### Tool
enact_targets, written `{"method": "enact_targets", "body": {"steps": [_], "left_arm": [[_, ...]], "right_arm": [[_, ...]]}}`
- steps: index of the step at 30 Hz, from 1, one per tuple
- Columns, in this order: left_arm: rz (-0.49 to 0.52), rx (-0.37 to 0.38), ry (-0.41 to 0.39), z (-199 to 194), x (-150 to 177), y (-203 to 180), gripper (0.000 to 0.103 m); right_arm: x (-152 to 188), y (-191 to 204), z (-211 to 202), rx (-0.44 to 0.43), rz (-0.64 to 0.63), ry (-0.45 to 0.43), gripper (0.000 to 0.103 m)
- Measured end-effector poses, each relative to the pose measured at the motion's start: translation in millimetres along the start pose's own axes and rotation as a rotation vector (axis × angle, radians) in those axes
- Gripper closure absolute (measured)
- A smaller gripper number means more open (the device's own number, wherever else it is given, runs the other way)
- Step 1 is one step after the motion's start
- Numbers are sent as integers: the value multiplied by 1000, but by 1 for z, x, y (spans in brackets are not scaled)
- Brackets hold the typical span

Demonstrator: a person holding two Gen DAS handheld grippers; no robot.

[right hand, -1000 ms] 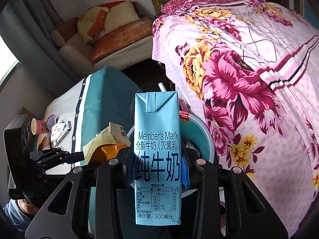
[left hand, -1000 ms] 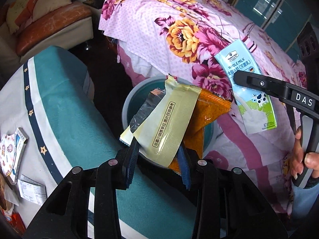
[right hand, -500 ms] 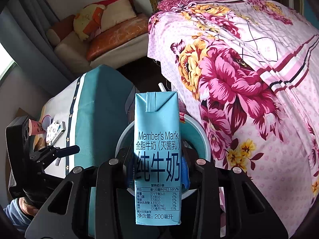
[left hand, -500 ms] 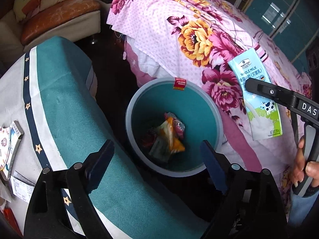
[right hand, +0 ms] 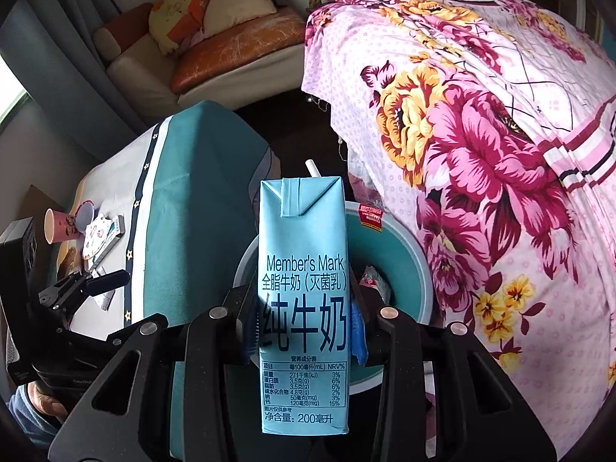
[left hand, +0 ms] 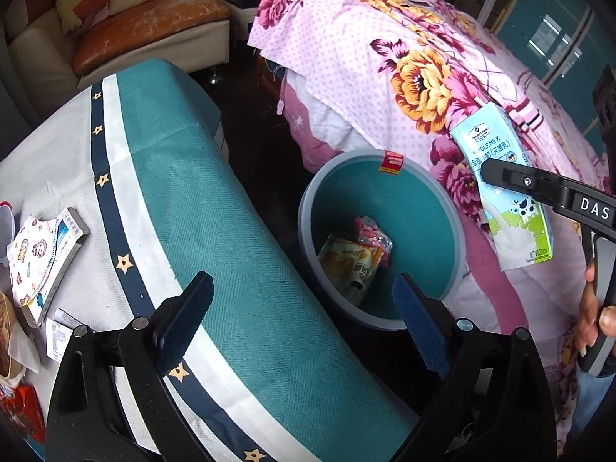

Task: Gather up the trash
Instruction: 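Carry chip bag and milk carton over the bin and release both, then move both tools back over the table toward the remaining wrappers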

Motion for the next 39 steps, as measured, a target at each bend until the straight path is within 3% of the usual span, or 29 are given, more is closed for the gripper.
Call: {"method": "enact_targets", "body": {"steps": [2, 11, 26, 39], "left_arm": [[-4, 0, -2, -2, 1, 4, 9], [-26, -4, -7, -11, 12, 22, 9], [-110, -7, -41, -46, 34, 59, 9], [-220, -67, -87, -93, 69, 131, 9]], "right_arm": [[-1, 2, 2, 4, 6, 3, 44], [4, 17, 3, 34, -5, 30, 24], [19, 67, -4, 50, -99, 65, 20], [28, 146, 1, 7, -214, 91, 20]]}}
Point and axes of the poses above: each gripper's, at about its wrist camera, not at the fingertips, and z roughly the way its jaws point, y to its left, x to its underside, the point moved 7 cm from there along z, roughly the way its jaws point, and after that the axes turned 6 degrees about -y, right-handed, at the moved point
